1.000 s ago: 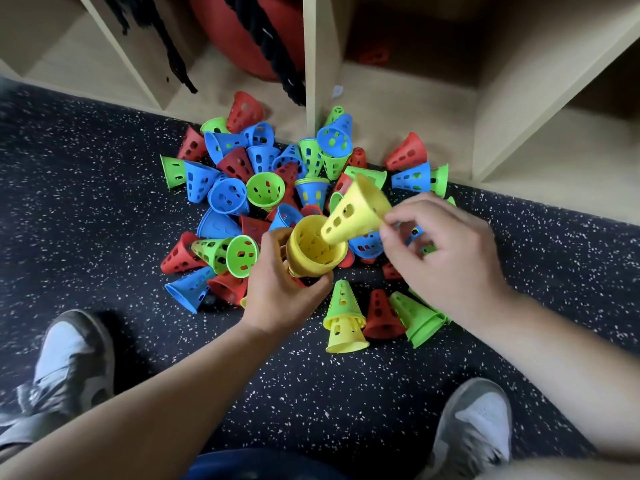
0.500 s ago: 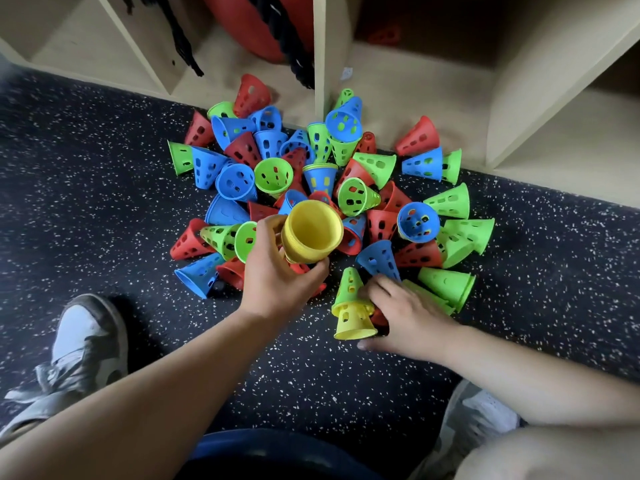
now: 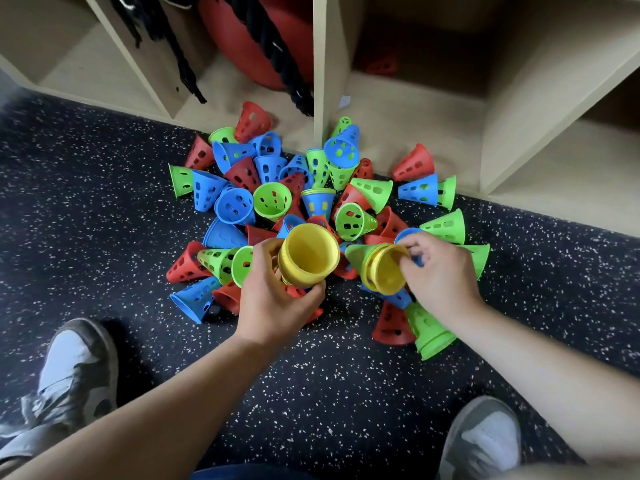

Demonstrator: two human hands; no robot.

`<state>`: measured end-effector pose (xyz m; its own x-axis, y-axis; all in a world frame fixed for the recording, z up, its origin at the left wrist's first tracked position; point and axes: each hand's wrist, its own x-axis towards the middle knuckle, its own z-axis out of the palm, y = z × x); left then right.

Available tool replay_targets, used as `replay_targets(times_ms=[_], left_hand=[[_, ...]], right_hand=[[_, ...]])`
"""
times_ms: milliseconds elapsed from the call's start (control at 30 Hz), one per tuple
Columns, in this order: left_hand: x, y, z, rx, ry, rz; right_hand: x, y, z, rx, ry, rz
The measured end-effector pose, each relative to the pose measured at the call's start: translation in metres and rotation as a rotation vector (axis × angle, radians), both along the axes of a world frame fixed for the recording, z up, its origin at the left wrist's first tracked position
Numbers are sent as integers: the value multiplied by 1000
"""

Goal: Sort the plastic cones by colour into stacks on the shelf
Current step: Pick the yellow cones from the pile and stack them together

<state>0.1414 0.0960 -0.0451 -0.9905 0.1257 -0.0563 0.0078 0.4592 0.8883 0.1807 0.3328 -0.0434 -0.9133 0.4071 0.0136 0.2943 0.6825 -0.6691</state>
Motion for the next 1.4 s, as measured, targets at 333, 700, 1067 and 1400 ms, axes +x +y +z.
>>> replay_targets(times_ms=[333,700,1067,1400], left_hand=[[-12,20,2,43,49,-20],[-38,48,3,41,65,-25],[-39,57,-3,48,25,-80],[-42,53,12,168,63,-46]], right_hand=[[-47,38,15,-25,35,-54],[-49,52,39,-207,-13,-117],[-56,38,101,-845,8,-169],[-69,-5,93,-542,-73,22]])
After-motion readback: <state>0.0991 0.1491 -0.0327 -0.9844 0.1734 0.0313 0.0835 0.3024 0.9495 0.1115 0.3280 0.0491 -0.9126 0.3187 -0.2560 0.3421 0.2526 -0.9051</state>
